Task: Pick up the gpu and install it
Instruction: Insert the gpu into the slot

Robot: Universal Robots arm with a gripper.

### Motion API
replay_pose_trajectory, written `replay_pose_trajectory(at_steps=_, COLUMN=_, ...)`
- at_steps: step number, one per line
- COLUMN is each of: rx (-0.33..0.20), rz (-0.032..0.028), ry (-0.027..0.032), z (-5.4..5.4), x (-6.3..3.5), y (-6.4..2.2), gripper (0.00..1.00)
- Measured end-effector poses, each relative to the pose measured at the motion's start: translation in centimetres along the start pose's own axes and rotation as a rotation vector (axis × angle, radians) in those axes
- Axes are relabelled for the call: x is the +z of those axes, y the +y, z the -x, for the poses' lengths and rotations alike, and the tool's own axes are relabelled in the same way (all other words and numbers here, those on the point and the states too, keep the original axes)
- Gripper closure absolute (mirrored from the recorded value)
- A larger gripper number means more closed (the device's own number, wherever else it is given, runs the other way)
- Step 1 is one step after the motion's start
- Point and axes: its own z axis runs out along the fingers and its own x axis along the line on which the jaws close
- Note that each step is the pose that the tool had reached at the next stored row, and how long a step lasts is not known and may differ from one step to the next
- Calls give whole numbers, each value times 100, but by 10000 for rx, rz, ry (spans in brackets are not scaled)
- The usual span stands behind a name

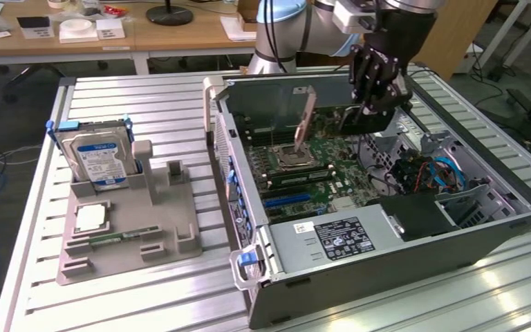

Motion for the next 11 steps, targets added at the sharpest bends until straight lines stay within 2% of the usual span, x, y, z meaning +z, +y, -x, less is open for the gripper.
replay_pose_trajectory(at_steps=4, rx=0, rz=-10, ry=-3, z=-1, x=-1, y=19, gripper=73)
replay_pose_trajectory(at_steps=11, rx=-3, rz=-78, ry=-101, z=-3, x=7, y=73, gripper=73)
